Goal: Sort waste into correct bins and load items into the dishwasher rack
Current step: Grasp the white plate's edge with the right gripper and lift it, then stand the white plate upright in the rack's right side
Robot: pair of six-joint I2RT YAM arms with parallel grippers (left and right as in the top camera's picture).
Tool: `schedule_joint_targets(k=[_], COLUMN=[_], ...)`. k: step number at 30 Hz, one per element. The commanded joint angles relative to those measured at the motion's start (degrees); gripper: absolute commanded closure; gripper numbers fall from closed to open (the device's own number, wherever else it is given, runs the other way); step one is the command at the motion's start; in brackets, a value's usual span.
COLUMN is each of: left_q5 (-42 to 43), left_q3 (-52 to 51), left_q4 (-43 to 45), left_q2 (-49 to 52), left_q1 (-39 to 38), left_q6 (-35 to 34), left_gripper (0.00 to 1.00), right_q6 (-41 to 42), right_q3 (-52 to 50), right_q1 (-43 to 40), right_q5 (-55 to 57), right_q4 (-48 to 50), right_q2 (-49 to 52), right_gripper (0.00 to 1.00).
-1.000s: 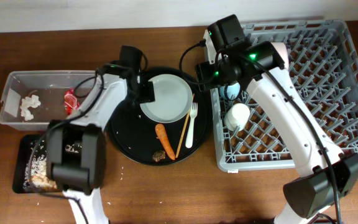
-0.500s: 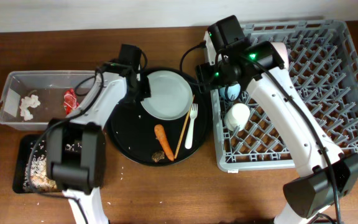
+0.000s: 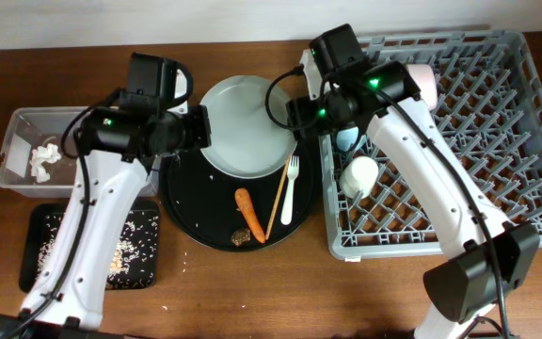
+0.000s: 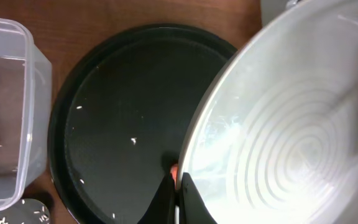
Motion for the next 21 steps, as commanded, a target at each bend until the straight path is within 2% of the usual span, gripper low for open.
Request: schedule_joint_targets(k=[1,2,3,4,5,6,7,9,10,12,13,14,15,16,17,18,21], left_q5=[6.5,7.1,7.2,7.3,7.3,7.3,7.3,7.3,7.3,7.3,7.3,7.3,7.7,8.8,10.1,10.3,10.3], left_q3=[0.4,0.4,0.4,0.4,0.4,0.4,0.4,0.4,0.4,0.4,0.4,0.4,0.4,0.4,0.4,0.4,0.4], left_q4=[0.1,0.1,0.1,0.1,0.1,0.1,0.1,0.4,1.1,1.5,1.5,1.5,1.5,1.8,2.7,3.4,4.3], left_q2=[-1.9,-1.9,-1.9,-1.9,-1.9,-1.9,-1.9,-1.9,-1.9,-1.9,-1.9,-1.9,-1.9,-1.9,-1.9,-1.9,-1.9], left_q1=[0.4,0.4,0.4,0.4,0.4,0.4,0.3,0.3,0.3,0.3,0.3,0.3,0.3,0.3,0.3,0.4,0.4], left_q6=[1.0,1.0,1.0,1.0,1.0,1.0,0.9,0.9,0.9,0.9,0.9,0.9,0.9,1.0,1.0,1.0,1.0], left_gripper=[1.00,1.00,1.00,1.00,1.00,1.00,1.00,1.00,1.00,0.96,0.85,0.83,0.91,1.00,1.00,1.00,0.99], right_q6=[0.7,0.6,0.6,0.6,0.6,0.6,0.6,0.6,0.6,0.0,0.0,0.0,-0.1,-0.1,-1.6,-1.6,-1.6], right_q3=[0.2,0.2,0.2,0.2,0.2,0.2,0.2,0.2,0.2,0.2,0.2,0.2,0.2,0.2,0.2,0.2,0.2], right_q1=[-0.2,-0.2,-0.2,-0.2,-0.2,-0.2,-0.1,-0.1,-0.1,-0.1,-0.2,-0.2,-0.2,-0.2,-0.2,-0.3,-4.6], right_q5=[-1.1,-2.1,-3.6,-4.0,-4.0,-4.0,-4.2,-4.2,-4.2,-4.2,-4.2,-4.2,-4.2,-4.2,-4.2,-3.8,-7.5], right_q4=[0.4,0.6,1.0,1.1,1.0,1.0,1.0,1.0,1.1,1.3,1.3,1.5,1.6,1.7,1.7,1.6,1.8], right_q2=[0.2,0.2,0.2,0.2,0.2,0.2,0.2,0.2,0.2,0.2,0.2,0.2,0.2,0.2,0.2,0.2,0.1], right_gripper=[0.32,0.32,0.42,0.61,0.72,0.75,0.83,0.86,0.95,0.96,0.96,0.96,0.96,0.91,0.87,0.95,0.96])
